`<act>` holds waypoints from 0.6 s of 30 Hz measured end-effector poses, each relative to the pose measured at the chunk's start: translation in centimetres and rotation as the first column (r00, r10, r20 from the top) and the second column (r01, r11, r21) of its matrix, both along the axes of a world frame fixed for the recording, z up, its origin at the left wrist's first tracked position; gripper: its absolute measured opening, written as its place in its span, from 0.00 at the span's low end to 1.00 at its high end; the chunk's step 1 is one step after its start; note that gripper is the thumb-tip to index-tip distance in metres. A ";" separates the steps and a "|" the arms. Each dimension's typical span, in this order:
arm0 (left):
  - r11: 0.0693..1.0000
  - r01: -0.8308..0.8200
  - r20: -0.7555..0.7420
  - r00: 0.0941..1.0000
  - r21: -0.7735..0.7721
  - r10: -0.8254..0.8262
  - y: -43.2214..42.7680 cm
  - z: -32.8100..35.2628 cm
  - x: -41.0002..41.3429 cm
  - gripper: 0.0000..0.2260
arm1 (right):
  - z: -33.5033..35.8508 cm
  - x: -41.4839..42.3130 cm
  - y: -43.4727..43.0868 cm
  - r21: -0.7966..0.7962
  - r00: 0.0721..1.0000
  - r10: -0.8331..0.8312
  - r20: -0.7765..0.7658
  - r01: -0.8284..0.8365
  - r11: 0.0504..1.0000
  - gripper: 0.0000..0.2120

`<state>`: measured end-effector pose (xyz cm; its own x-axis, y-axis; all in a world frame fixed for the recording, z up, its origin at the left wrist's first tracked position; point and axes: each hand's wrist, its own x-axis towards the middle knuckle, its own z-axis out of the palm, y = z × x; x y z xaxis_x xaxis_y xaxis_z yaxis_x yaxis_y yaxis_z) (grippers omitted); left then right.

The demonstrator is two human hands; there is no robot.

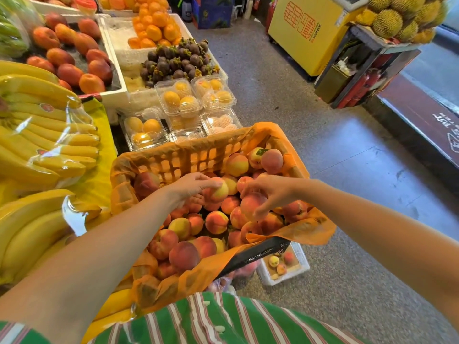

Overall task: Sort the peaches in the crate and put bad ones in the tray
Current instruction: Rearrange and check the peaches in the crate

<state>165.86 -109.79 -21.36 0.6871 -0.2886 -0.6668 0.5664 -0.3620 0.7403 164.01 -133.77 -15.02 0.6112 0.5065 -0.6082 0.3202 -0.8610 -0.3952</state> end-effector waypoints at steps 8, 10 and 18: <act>0.990 -0.006 0.108 0.994 0.137 -0.009 -1.3 -1.3 0.1 0.20 | -2.9 -0.9 0.6 -0.200 0.905 0.331 0.269 -0.284 0.938 0.27; 0.988 -0.020 0.155 0.988 0.152 -0.004 -1.7 -1.6 0.5 0.18 | -3.5 -0.9 0.6 -0.261 0.858 0.401 0.322 -0.326 0.909 0.28; 0.940 -0.126 0.312 0.950 0.316 0.022 -3.6 -2.8 2.4 0.27 | -4.0 -1.0 0.9 -0.237 0.876 0.368 0.312 -0.304 0.923 0.30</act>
